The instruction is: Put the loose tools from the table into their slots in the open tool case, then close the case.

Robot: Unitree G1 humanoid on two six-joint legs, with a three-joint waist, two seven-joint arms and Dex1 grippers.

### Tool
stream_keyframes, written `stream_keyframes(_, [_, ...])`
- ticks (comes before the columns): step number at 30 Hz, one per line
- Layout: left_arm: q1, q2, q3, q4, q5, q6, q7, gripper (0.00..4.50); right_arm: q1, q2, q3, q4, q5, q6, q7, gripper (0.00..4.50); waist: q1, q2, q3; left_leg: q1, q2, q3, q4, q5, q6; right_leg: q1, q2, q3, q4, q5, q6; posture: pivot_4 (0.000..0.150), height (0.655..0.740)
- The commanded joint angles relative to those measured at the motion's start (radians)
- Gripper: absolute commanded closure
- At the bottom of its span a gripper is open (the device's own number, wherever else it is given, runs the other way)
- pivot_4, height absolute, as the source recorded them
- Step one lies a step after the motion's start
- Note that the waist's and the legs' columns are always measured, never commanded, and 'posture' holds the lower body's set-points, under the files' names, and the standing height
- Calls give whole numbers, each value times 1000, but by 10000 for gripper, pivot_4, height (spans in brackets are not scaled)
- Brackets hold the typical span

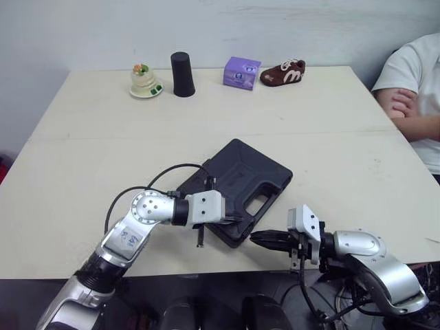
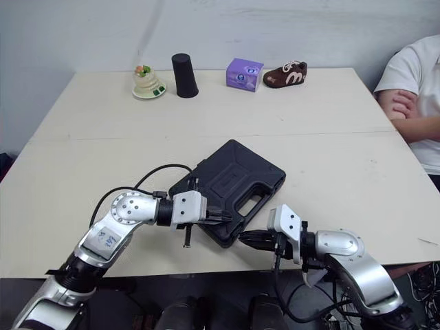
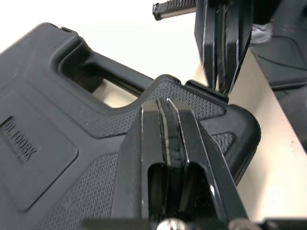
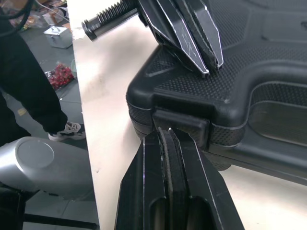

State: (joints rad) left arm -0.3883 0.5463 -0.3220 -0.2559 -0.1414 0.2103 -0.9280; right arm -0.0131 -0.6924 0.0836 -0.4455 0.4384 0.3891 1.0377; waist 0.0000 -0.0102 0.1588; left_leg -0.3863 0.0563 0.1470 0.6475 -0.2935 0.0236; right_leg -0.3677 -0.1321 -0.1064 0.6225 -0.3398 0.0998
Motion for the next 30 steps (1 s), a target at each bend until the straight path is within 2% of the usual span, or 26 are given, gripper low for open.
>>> stream_keyframes(1, [14,21,143,-5,-53,8,42,44899,23,-75,-118,-23,41,-60,70,45000,1,-3,5,-1,0,0,0,0,0,-1,0,0,0,0,0,1500,7400])
stream_keyframes(2, [11,29,174,-18,-67,5,43,44899,25,-89,-140,-14,45,-77,81,45000,2,-3,7,-3,0,0,1,0,1,-3,0,0,2,0,0,1500,7400])
stream_keyframes(4, [-7,69,294,-31,-104,30,68,38580,-13,-127,-224,62,45,-133,107,45000,1,-4,15,-5,0,0,2,1,0,-6,0,0,3,0,0,1500,7400])
stream_keyframes(5, [-9,83,341,-39,-135,64,75,36290,-22,-148,-252,91,55,-135,127,41839,-1,-3,18,-5,0,1,2,1,0,-6,0,0,3,0,0,1500,7400])
stream_keyframes(8, [23,147,446,-67,-232,157,39,23231,-56,-196,-303,175,43,-198,182,30383,-2,-3,19,-6,-1,1,1,2,-1,-7,0,0,3,0,0,1500,7400])
stream_keyframes(10, [172,255,557,-56,-229,175,-30,14514,-132,-267,-332,301,0,-247,216,20933,-10,-2,20,-6,-1,2,0,5,-5,-7,1,-2,2,0,0,1500,7400])
stream_keyframes(12, [295,318,658,-44,-235,211,-47,5270,-197,-321,-343,423,-41,-303,242,10429,-26,0,23,-5,-1,8,-1,4,-5,-9,2,-2,3,0,1,1500,7400])
stream_keyframes(13, [323,326,689,-43,-250,229,-38,1605,-216,-332,-341,465,-53,-330,249,6201,-27,-1,26,-4,-3,9,0,3,-4,-10,2,-3,3,0,1,1500,7400])
stream_keyframes(14, [335,325,701,-48,-263,239,-27,0,-227,-336,-337,495,-60,-352,256,881,-27,-3,28,-5,-3,10,0,3,-3,-10,2,-3,2,0,1,1500,7400])
stream_keyframes(16, [357,341,754,72,-176,124,21,0,-307,-358,-317,602,-104,-407,259,194,-21,-8,32,-5,-3,8,1,3,-3,-9,1,-3,2,0,1,1500,7400])
stream_keyframes(18, [375,359,816,194,-113,22,63,0,-416,-381,-296,722,-148,-458,262,194,-26,-6,33,-5,-4,8,2,3,-3,-9,-2,-2,2,1,4,1500,7400])
stream_keyframes(25, [430,325,835,200,-89,-34,119,0,-576,-416,-265,960,-214,-609,285,194,-30,-2,35,-5,-2,10,-1,1,-7,-13,-3,0,3,0,0,1500,7400])
stream_keyframes(30, [463,270,842,144,-112,-44,157,0,-616,-392,-263,1030,-239,-680,239,194,-31,-2,35,-6,0,17,0,1,-7,-15,0,0,5,0,1,1500,7400])
